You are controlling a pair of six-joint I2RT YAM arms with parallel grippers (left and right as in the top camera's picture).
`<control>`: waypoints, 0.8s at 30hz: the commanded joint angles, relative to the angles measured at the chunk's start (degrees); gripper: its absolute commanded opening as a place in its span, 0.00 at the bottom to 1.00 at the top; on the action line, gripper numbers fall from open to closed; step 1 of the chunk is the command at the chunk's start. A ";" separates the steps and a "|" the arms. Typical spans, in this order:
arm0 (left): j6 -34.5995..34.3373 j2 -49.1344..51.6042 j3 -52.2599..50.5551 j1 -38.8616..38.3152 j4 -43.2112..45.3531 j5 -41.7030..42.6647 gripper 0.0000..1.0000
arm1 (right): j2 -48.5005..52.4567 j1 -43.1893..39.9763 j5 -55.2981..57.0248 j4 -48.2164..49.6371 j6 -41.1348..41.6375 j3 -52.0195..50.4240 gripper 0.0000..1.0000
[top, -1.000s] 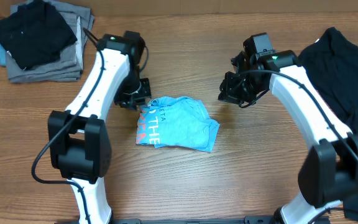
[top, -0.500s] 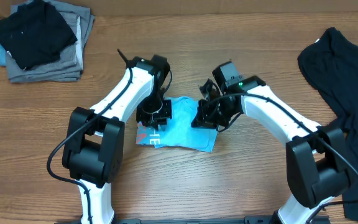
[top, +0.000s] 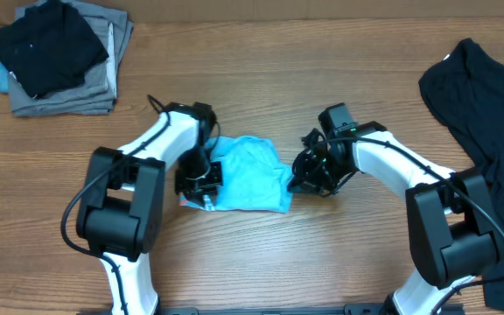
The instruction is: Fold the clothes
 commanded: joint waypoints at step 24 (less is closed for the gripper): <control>3.52 0.11 22.34 5.25 -18.80 -10.80 1.00 | -5.35 3.04 -4.50 9.66 5.38 10.01 0.38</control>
